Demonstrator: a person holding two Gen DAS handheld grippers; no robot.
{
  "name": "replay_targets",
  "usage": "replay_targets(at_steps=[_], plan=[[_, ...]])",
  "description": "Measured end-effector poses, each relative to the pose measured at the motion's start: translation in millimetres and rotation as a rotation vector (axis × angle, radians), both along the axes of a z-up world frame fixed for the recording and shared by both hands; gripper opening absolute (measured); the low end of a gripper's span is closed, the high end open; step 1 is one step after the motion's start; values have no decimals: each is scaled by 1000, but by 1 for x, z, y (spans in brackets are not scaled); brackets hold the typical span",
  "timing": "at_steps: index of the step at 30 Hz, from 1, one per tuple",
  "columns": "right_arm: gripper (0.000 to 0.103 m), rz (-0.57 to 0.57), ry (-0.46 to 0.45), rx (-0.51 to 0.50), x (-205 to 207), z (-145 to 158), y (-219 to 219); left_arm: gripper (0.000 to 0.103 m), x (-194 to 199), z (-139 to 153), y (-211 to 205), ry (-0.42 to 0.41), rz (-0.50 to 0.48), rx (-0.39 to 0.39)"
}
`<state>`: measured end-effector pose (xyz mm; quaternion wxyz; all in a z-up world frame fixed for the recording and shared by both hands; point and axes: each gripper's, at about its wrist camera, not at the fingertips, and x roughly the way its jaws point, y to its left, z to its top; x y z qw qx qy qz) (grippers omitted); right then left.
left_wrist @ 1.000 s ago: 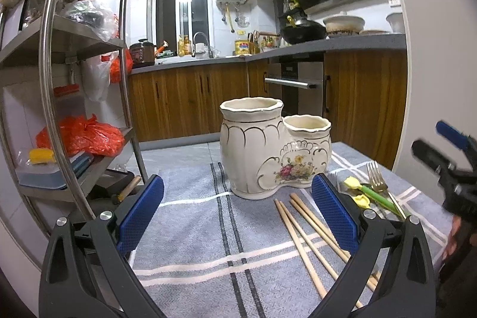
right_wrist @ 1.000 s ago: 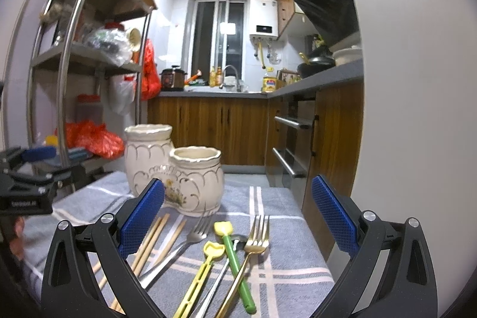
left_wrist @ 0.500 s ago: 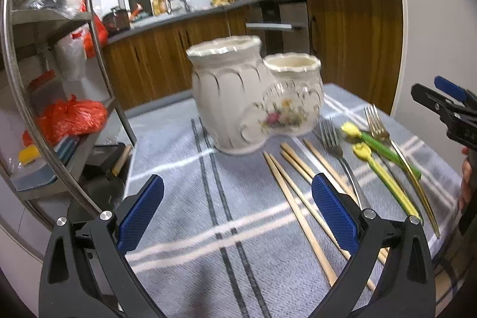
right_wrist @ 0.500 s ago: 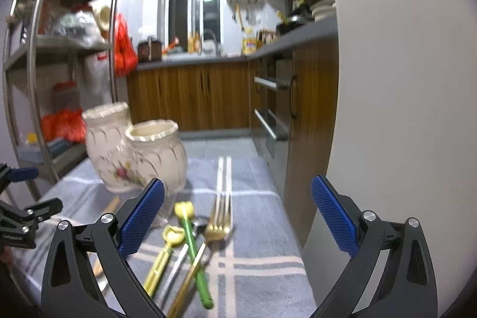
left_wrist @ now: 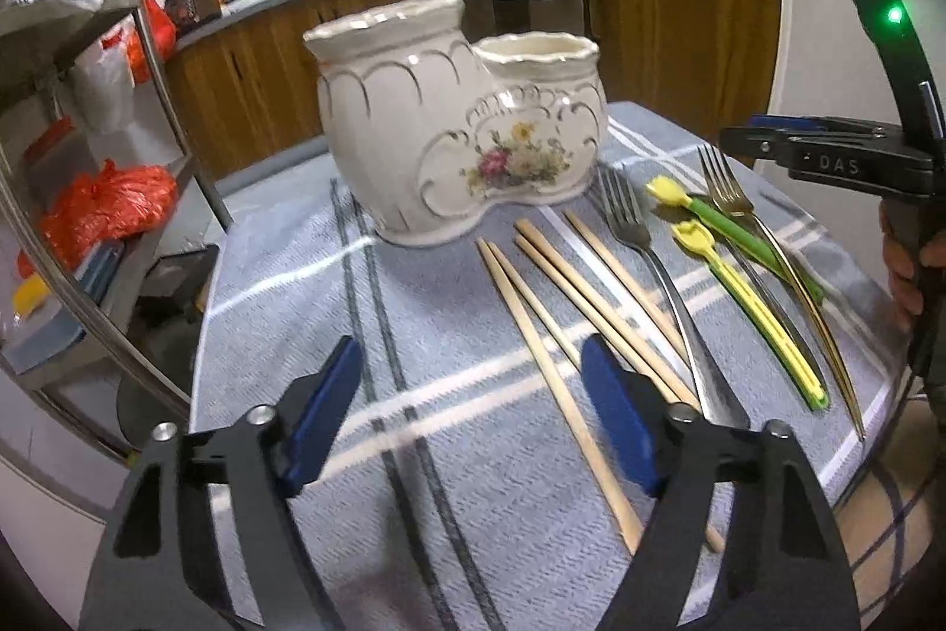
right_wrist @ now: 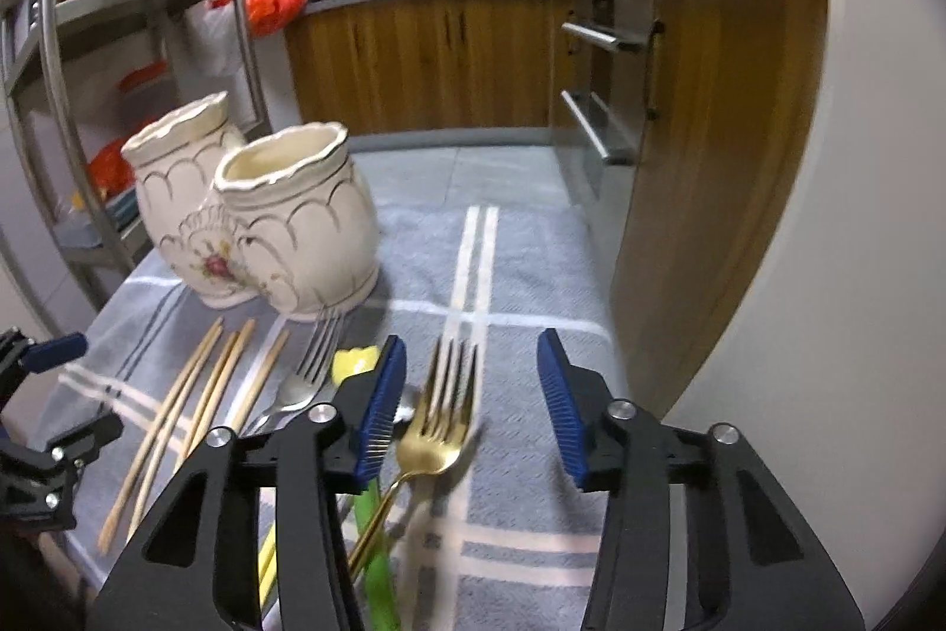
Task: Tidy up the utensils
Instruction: 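Grasp one wooden chopstick with the left tool while the right tool grasps the gold fork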
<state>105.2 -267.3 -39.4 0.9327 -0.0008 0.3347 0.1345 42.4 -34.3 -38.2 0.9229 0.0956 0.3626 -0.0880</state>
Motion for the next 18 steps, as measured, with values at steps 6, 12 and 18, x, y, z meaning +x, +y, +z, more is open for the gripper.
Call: replay_targets(at_steps=[6,12,18], plan=[[40,16,53,28,11,-7,-1,55,-2,-8,-10,60,-12,16],[40,58,110,102,22,-14,-8,48,-1,-14,-14,116,-13,-4],[40,98,177,150,31,-22,-8,47,6,-15,-12,145,-7,-50]])
